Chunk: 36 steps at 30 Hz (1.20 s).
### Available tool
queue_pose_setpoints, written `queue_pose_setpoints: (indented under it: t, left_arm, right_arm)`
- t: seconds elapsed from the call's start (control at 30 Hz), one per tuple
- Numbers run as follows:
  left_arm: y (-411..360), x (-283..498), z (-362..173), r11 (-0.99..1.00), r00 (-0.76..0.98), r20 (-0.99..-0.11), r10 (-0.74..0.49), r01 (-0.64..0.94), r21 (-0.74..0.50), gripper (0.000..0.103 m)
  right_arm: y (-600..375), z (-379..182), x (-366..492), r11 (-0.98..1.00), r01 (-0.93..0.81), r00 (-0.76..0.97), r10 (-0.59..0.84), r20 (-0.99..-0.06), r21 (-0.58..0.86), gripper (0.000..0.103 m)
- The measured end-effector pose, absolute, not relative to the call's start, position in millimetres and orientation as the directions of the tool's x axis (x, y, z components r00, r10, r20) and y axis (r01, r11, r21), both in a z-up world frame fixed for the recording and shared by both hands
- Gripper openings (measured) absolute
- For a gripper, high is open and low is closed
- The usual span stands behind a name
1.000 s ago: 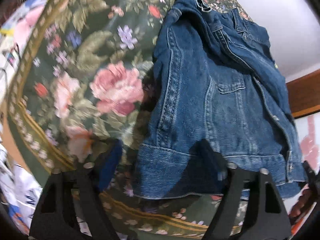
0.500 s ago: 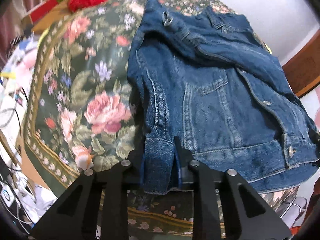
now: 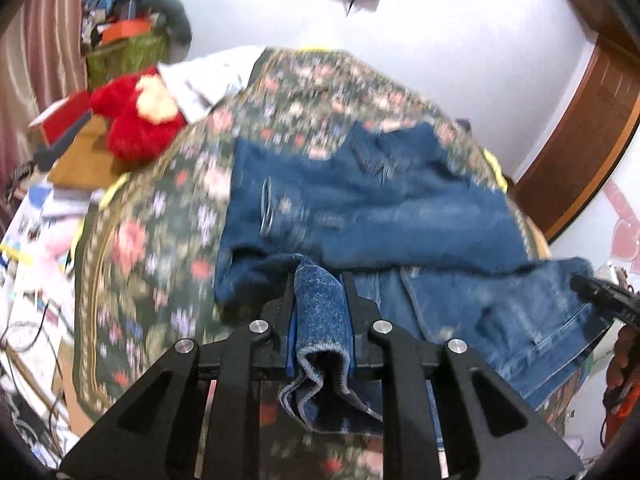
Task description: Fold large clothes
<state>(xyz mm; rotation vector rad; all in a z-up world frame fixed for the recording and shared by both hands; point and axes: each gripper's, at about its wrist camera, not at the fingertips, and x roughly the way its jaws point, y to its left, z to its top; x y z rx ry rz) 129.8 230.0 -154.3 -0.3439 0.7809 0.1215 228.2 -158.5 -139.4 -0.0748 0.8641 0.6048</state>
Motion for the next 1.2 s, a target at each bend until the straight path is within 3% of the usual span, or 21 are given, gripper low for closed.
queue_pose_setpoints:
  t: [0.17, 0.37, 0.63, 0.83, 0.9, 0.97, 1.07, 1.2]
  left_arm:
    - [250.9, 162.5, -144.1, 0.923, 0.739, -0.674, 0.017, -0.271, -0.274, 0.018]
    - [289.0, 214.7, -171.5, 0.875, 0.696, -0.713, 0.082, -0.393, -0.283, 0.018]
    - [291.1, 269.2, -255.4, 0.880, 0.523, -0.838, 0.156, -0.459, -0.123, 0.021]
    - [287.0, 262.3, -255.3, 0.904, 0.528, -0.831, 0.174, -0.420, -0.078, 0.026]
    - [285.5, 257.6, -247.4, 0.910, 0.523, -0.830, 0.195, -0.412, -0.046, 0.034]
    - [285.5, 253.4, -238.9, 0.910, 0.530, -0.818, 0.224, -0.414, -0.019, 0.050]
    - [286.7, 241.8, -220.0, 0.905, 0.550, -0.790, 0.271, -0.425, 0.014, 0.062]
    - [293.6, 222.8, -195.4, 0.898, 0.560, -0.773, 0.298, -0.439, 0.028, 0.068]
  right_arm:
    - [-153.6, -133.7, 261.3, 0.842, -0.510, 0.520, 0.466, -0.716, 0.177, 0.015]
    - [-151.2, -153.8, 319.6, 0.881, -0.431, 0.531, 0.422, -0.735, 0.195, 0.015]
    - [-149.1, -196.7, 379.7, 0.933, -0.319, 0.525, 0.322, -0.788, 0.168, 0.016]
    - [-160.0, -192.2, 383.0, 0.910, -0.349, 0.453, 0.373, -0.810, 0.224, 0.016]
    - [-162.1, -185.7, 379.0, 0.903, -0.364, 0.431, 0.380, -0.819, 0.227, 0.016]
    - [-164.9, -178.6, 372.7, 0.901, -0.367, 0.428, 0.385, -0.818, 0.232, 0.016]
    - [-170.3, -162.0, 360.5, 0.929, -0.344, 0.499, 0.307, -0.810, 0.140, 0.016]
    - [-184.4, -143.6, 349.1, 0.956, -0.294, 0.591, 0.183, -0.786, 0.002, 0.016]
